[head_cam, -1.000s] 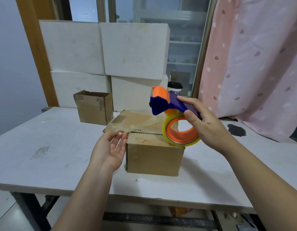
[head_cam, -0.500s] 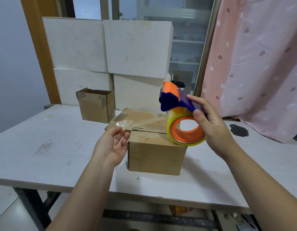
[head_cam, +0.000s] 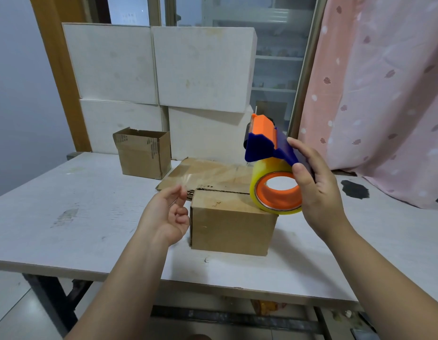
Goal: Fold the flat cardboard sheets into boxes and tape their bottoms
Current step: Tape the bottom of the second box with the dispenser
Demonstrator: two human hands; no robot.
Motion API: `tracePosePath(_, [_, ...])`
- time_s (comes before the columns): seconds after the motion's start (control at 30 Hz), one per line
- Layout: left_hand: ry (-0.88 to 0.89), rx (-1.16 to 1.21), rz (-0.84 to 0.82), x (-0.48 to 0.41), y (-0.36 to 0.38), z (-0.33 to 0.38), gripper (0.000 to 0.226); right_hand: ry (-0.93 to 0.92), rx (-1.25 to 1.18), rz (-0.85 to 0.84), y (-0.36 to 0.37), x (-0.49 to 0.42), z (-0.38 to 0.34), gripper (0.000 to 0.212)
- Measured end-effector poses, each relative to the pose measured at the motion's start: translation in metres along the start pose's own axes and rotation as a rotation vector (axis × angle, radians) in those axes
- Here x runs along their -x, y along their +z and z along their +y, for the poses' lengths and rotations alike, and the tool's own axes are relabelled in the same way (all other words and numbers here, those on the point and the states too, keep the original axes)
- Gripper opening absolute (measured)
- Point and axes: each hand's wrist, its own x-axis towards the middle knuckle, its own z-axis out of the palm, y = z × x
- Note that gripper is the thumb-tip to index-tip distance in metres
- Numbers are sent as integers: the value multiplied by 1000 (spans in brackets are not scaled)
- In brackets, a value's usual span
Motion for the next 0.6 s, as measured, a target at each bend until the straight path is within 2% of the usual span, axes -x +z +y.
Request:
tracePosePath(0.13, [-20,13,-8,-3,-3,-3,4,-1,16,35,2,-1,4,30])
tracePosePath(0.27, [-53,43,-16,-6,-8,-11,11,-21,-17,108,7,2,6,38])
tracePosePath(0.37, [-63,59,-8,-7,-10,-14,7,-8,-32,148,10,2,7,39])
tracePosePath(0.6, [-45,-23,-7,-9,-11,-14,6,-2,6,141,9,1,8,39])
